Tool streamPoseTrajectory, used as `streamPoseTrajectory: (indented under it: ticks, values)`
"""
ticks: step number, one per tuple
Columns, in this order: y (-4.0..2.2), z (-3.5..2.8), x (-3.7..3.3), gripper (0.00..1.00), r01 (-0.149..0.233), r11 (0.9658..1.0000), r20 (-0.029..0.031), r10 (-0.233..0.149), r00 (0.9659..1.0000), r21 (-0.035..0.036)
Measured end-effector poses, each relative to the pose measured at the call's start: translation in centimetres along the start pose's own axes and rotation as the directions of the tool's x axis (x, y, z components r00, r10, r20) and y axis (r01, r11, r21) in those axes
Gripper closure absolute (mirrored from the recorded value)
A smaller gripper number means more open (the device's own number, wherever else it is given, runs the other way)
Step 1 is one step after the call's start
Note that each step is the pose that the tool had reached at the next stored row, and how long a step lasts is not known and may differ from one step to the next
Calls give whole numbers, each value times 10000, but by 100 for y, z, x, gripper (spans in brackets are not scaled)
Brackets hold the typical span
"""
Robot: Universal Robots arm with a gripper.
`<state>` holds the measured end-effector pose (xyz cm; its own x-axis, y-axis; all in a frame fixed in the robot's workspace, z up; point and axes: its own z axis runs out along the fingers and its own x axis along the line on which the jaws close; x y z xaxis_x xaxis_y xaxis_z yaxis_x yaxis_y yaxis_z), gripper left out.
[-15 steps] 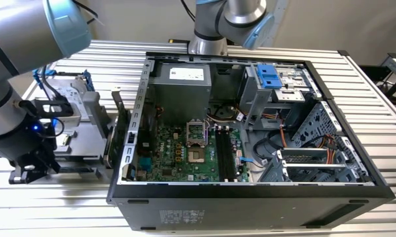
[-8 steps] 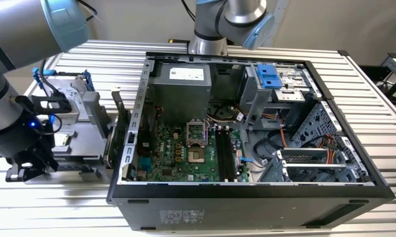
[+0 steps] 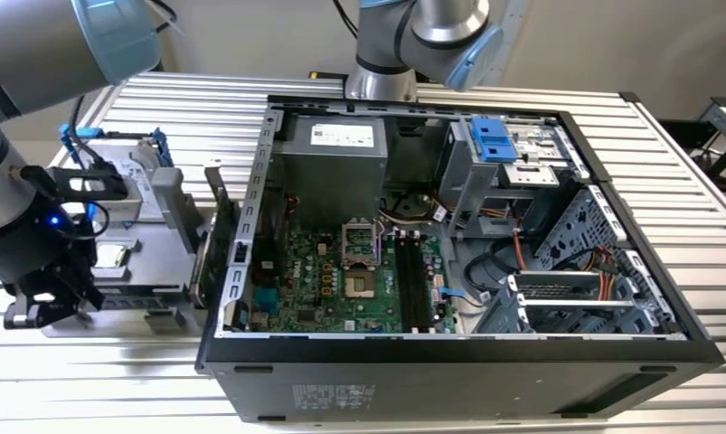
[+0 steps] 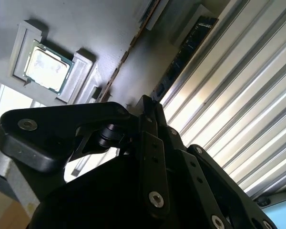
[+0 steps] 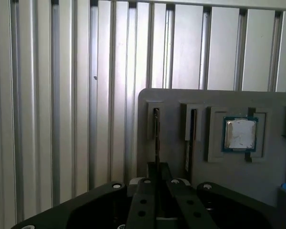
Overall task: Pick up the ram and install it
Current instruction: 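Pick up the ram and move it above insertion slot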
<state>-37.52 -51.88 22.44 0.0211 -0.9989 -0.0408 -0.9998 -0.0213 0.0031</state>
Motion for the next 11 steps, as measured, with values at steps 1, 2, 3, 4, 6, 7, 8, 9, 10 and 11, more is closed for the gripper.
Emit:
streamPoseTrajectory:
  ticks: [1, 2, 3, 4, 6, 7, 8, 9, 10, 11]
  values:
    - [0, -2, 0, 100, 0, 10000, 1, 0, 10000, 1]
    - [0, -2, 0, 100, 0, 10000, 2, 0, 10000, 2]
    - [0, -4, 0, 100, 0, 10000, 0, 0, 10000, -1]
    - [0, -4, 0, 100, 0, 10000, 1, 0, 10000, 0]
    - [0, -4, 0, 100, 0, 10000, 1, 0, 10000, 0]
    - [0, -4, 0, 100, 0, 10000, 2, 0, 10000, 0]
    - [0, -7, 0, 100, 0, 10000, 1, 0, 10000, 0]
    - [0, -12, 0, 100, 0, 10000, -1, 0, 10000, -2]
    - [1, -20, 0, 100, 0, 10000, -1, 0, 10000, -3]
    - [0, -27, -1, 100, 0, 10000, 0, 0, 10000, -2]
